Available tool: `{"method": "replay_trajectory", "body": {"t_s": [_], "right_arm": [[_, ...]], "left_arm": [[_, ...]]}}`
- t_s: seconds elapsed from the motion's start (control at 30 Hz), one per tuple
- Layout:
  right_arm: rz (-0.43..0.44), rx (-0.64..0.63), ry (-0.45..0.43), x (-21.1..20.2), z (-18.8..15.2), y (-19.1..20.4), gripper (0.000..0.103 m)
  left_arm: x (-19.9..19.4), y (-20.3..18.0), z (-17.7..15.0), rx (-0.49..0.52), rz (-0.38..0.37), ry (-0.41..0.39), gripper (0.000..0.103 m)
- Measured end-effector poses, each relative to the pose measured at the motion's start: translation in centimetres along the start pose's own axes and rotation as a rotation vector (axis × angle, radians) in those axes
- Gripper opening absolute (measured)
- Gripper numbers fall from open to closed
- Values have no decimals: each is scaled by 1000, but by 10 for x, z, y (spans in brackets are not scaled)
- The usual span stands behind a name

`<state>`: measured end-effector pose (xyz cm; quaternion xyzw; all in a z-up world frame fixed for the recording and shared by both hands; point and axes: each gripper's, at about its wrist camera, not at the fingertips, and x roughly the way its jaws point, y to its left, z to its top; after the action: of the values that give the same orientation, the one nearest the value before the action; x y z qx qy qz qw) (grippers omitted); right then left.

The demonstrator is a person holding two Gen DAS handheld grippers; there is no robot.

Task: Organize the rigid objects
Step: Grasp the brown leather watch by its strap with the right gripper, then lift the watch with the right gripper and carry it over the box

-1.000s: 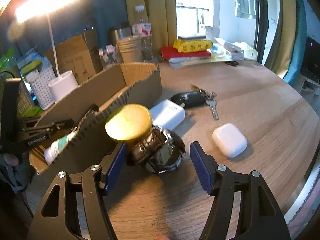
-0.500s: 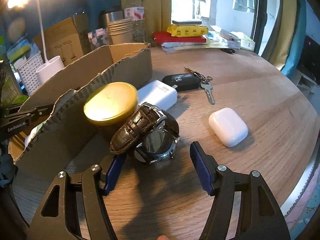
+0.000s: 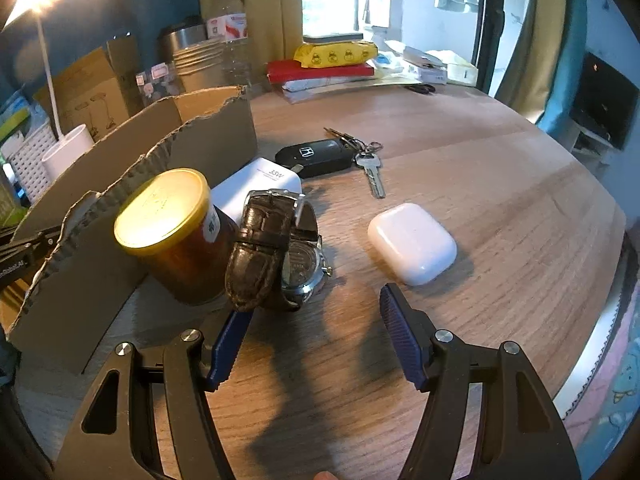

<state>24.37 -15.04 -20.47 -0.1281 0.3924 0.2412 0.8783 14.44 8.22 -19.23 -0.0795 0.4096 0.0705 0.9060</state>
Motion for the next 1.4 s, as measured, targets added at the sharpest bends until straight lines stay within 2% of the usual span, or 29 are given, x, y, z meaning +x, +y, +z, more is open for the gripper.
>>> {"method": "replay_trajectory", "body": {"t_s": [0.2,0.53,0.6,0.67,0.93,1.4], "right_arm": [[-4,-28,36,15,9,5,69],[-5,-38,40,23,19,5,68],[-4,-39,33,22,18,5,61],[4,-43,27,21,19,6,46],[13,-29,16,19,18,4,46],[6,2,-59,-8,25,-1,46]], "left_arm": [[0,0,0,0,0,0,10],[0,0,0,0,0,-1,10],[0,0,0,1,1,-2,10],[0,0,0,0,1,-1,10],[0,0,0,1,1,-2,10],[0,0,-1,1,2,-2,10]]}}
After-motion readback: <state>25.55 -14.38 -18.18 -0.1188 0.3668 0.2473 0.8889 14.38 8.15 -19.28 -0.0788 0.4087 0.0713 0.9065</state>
